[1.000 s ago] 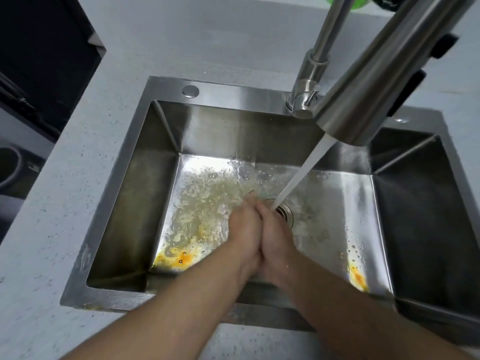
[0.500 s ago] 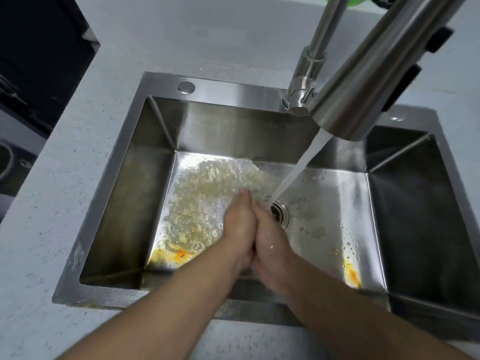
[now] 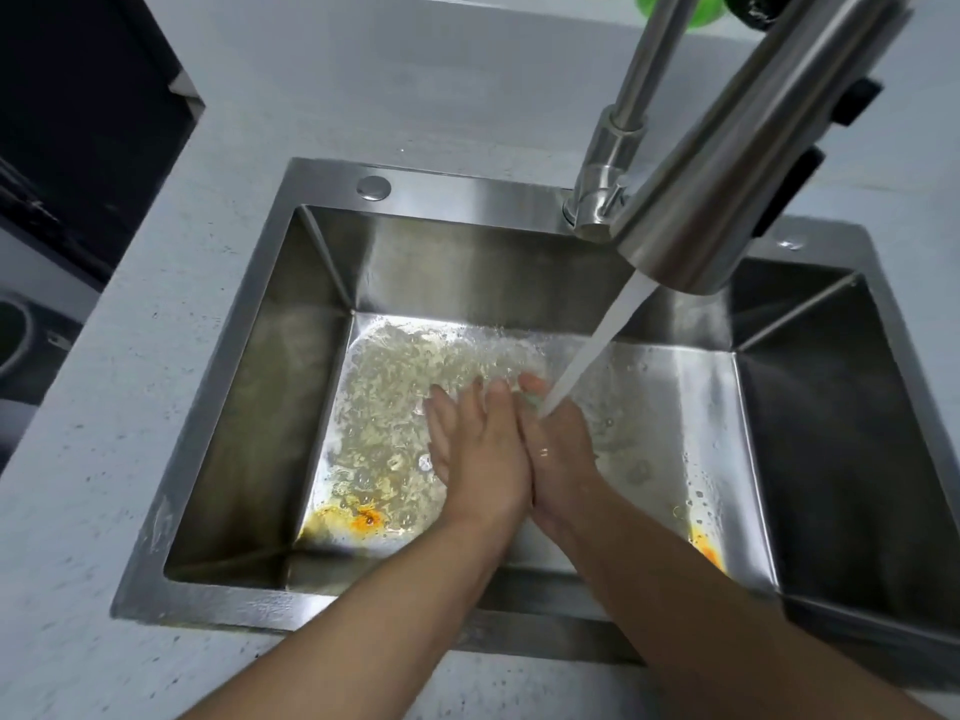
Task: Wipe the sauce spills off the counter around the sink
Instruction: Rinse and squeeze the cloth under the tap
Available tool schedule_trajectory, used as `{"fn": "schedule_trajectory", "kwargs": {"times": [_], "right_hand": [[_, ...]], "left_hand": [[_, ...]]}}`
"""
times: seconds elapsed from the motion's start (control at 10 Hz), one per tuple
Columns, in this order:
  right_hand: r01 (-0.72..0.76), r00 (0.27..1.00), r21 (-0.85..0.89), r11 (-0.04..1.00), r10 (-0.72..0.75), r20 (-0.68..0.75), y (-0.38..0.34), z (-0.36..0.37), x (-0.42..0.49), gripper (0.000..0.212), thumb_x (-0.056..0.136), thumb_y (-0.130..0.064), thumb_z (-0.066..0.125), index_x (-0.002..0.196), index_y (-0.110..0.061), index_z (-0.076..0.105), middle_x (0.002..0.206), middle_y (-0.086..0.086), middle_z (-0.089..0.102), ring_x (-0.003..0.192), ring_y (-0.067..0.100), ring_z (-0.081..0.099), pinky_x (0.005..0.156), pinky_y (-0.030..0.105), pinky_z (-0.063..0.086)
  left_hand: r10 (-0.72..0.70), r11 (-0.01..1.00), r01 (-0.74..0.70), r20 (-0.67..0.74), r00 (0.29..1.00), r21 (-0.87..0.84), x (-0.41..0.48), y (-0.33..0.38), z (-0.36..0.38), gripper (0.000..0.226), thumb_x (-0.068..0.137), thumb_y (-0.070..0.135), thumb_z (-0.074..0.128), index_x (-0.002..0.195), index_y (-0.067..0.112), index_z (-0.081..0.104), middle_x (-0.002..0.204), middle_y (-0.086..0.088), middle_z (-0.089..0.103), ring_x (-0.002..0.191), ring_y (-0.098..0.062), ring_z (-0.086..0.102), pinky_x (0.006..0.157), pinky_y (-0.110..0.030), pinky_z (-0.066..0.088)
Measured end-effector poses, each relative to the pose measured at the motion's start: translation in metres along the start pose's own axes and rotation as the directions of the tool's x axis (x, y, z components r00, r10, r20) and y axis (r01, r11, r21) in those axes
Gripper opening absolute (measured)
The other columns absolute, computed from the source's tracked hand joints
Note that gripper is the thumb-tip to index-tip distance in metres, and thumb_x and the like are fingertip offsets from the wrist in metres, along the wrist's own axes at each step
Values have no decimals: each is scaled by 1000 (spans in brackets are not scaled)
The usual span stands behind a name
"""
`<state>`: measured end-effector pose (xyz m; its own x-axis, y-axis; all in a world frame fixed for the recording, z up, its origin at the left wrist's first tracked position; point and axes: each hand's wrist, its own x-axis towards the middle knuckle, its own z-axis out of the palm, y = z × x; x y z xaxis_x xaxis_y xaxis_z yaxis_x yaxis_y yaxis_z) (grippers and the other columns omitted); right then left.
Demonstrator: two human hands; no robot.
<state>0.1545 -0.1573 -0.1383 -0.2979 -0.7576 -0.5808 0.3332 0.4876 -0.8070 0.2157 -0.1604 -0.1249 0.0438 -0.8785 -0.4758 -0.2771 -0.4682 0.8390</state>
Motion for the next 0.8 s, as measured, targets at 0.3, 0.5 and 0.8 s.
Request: {"fn": "schedule_trajectory", "kwargs": {"times": [0.3,0.5,0.8], "right_hand": [[77,996,-230,970,-86,-27,1,10,-4,40,102,-28,52,79,3,64,73,23,64,69,35,64,68,59,56],[-9,989,-150,989,-13,-146,-9,3,1,29,100,-33,53,82,-15,66,76,8,67,76,29,65,77,46,57],[-391,884,800,455,427,190,-15,-7,-23,63,103,-48,40,144,-1,46,141,42,38,137,49,37,118,35,29]], "left_hand": [[-227,935,256,140,964,-247,4,-1,-13,42,104,46,33,129,16,48,105,-3,66,95,-12,64,91,-38,51],[-337,822,427,282,898,-376,0,-3,-3,46,102,52,35,92,30,74,94,2,76,105,-22,67,94,-43,53],[-259,825,343,241,936,-448,-14,16,8,34,104,37,41,121,24,68,122,-2,71,103,-10,67,87,-24,53]]}}
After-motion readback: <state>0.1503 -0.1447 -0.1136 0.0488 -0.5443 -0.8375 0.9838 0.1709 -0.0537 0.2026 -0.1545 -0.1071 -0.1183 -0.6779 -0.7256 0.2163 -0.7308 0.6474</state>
